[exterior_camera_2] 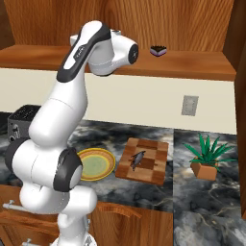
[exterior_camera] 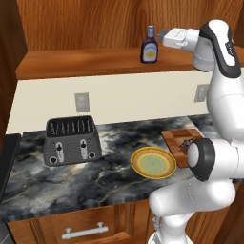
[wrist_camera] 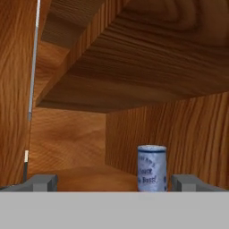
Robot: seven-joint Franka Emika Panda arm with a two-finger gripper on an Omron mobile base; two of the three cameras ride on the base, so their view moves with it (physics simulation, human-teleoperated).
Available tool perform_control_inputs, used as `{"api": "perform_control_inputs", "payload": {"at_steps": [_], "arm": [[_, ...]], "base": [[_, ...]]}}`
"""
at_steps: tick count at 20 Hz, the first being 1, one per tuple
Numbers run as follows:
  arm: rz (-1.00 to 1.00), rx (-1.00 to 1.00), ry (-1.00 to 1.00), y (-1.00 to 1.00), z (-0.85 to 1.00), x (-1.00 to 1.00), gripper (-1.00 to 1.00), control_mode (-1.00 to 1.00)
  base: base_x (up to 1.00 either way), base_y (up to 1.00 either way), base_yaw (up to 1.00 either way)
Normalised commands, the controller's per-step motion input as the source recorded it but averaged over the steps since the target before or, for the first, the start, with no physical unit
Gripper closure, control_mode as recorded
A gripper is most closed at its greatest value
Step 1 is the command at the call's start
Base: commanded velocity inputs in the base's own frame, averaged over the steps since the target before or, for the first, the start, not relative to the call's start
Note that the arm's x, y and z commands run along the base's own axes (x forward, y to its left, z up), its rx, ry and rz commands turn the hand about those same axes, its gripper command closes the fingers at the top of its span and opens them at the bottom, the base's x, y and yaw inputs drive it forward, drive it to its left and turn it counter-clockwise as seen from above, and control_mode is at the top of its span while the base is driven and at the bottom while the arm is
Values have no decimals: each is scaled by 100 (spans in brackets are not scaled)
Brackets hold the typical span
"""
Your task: Pick the fish from the plate and place it on the cutting board. Then pick the condiment bottle from the cabinet and place it next to the cutting board.
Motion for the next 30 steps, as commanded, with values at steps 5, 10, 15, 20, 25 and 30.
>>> {"api": "perform_control_inputs", "payload": {"at_steps": [5, 10, 15, 20, 25, 30], "arm": [[0, 0, 0, 5, 0, 4, -100, -100], [0, 0, 0, 5, 0, 5, -100, -100], [0, 0, 0, 1, -5, 9, -100, -100], [0, 0, 0, 0, -8, 11, -100, -100], [0, 0, 0, 0, -4, 14, -100, -100], [-1, 0, 0, 0, 0, 15, -100, -100]], "base": [[0, 0, 0], [0, 0, 0], [0, 0, 0], [0, 0, 0], [0, 0, 0], [0, 0, 0]]}}
